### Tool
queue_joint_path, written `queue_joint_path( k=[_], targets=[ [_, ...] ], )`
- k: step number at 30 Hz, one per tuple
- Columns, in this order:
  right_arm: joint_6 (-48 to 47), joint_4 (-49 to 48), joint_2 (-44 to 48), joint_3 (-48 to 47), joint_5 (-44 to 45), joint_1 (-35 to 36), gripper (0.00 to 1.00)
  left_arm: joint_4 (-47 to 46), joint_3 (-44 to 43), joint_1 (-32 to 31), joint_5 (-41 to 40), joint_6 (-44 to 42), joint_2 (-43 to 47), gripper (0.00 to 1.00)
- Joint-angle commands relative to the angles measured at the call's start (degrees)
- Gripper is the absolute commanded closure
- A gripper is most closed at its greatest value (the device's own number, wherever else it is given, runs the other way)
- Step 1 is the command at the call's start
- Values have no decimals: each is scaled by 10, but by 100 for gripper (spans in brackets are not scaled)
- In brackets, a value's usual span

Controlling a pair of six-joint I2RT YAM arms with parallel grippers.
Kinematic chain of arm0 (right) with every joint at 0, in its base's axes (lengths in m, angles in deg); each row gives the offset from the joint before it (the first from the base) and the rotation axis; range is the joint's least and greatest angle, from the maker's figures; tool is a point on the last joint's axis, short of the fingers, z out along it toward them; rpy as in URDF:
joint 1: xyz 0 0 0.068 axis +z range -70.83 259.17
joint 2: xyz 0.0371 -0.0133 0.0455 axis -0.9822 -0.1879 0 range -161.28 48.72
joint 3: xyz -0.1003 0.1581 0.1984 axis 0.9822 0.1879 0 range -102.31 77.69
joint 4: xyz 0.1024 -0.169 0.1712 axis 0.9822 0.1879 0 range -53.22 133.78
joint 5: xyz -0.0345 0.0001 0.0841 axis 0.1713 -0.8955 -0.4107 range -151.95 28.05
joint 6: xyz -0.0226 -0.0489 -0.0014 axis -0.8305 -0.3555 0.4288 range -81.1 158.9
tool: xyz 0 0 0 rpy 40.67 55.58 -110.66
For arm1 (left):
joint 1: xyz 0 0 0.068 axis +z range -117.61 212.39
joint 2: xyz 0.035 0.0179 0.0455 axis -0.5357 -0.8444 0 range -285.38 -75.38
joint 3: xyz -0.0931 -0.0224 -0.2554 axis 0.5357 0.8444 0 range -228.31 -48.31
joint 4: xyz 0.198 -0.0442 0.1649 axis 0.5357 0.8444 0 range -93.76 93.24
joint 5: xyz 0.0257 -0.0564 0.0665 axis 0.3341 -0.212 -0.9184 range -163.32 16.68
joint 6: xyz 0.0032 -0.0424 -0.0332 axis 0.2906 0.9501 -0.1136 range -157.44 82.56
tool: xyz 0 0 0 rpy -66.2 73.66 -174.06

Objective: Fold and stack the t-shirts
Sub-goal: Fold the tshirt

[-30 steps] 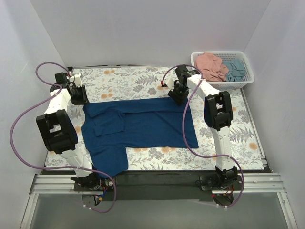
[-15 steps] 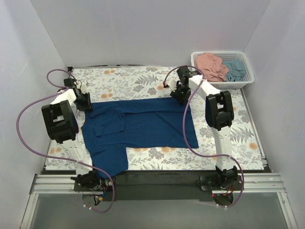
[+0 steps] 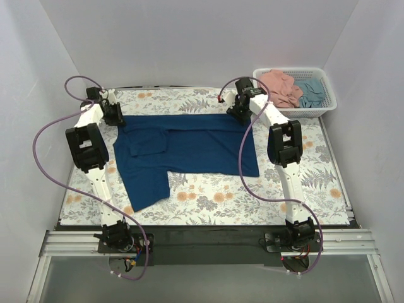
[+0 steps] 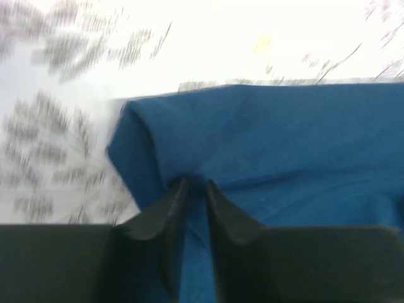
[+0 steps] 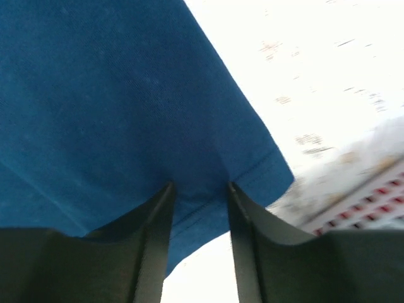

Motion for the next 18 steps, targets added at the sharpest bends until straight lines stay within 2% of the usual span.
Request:
queue_joint_path(
  k=[1,3,6,7,9,11,14,15,18],
  targets=[
    [-3,-43,-49,-29,37,-12,53,11,-77,-5,30,8,-55,80],
    [-4,-46,-29,-37,26,-12,46,26,-102,-6,75,7,-44,74],
    [-7,-45,56,20,-30,-8,36,23,-58,-4,110,-19,31,63],
    [-7,-42,113,46,-46,-5,33,24,-41,-2,122,-27,80,52],
    [-11,-44,174,125,-83,2,26,40,-16,3,140,-52,125,40],
    [-14,-34,252,169,-108,13,22,65,15,11,170,-76,182,23],
    [-24,7,324,248,-130,29,20,138,61,23,215,-156,243,22],
    [-28,15,348,286,-130,36,20,178,77,27,225,-212,257,22],
    [-38,37,380,350,-135,40,26,235,155,35,226,-297,311,24]
  ],
)
